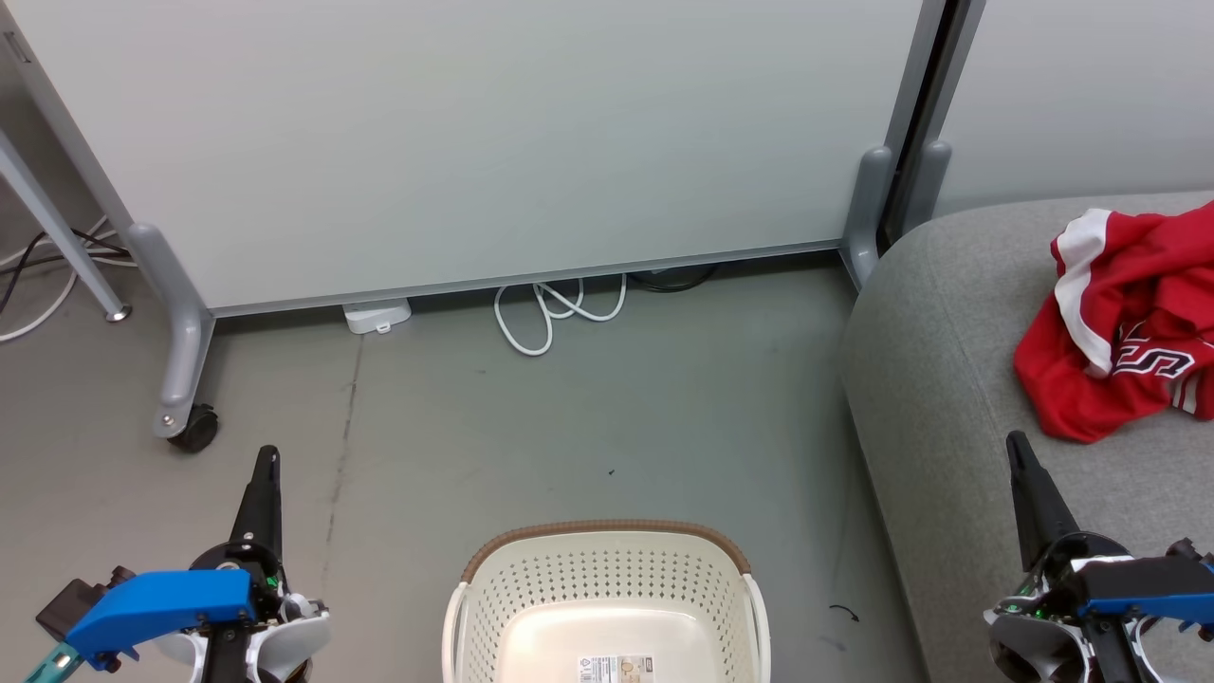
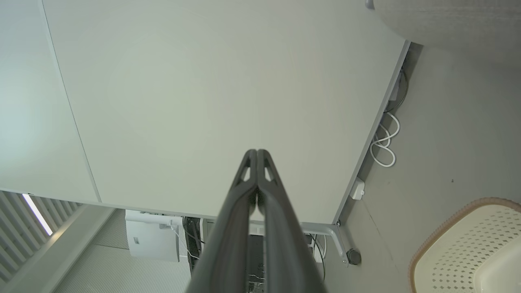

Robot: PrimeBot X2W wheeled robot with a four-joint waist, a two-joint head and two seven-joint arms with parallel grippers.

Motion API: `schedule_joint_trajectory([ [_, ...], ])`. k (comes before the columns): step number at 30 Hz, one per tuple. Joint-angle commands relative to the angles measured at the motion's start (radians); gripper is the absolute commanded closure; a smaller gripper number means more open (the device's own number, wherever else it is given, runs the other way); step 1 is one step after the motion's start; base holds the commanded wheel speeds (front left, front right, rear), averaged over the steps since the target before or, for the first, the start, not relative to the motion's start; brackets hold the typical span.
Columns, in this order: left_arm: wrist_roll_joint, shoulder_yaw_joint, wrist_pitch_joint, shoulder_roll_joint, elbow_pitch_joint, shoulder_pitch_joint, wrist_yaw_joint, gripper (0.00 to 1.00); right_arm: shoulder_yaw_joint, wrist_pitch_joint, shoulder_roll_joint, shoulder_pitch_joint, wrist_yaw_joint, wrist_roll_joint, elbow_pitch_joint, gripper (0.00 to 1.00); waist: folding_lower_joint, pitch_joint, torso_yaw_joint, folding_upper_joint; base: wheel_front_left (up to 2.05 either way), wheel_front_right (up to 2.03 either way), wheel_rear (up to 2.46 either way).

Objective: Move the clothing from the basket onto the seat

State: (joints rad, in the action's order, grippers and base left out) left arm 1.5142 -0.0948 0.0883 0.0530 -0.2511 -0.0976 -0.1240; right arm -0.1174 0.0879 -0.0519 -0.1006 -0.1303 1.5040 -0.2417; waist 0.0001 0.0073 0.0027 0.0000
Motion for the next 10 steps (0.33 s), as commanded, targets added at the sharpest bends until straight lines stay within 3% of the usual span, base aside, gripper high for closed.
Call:
schedule_joint_trajectory([
  [1,0.016,-0.008,0.007,0.0,0.007,-0.016,-0.006,1.0,0.002,0.008,0.001,-0.013,-0.001,0.021,-0.001,1.0,0.0,0.0,0.0,0.0,0.0,0.0,0.0],
  [10,0.076,-0.018,0.023,-0.003,0.008,-0.017,-0.009,1.0,0.003,0.023,0.002,-0.013,-0.001,0.086,-0.003,1.0,-0.0001,-0.003,-0.002,0.0,0.0,0.0,0.0],
])
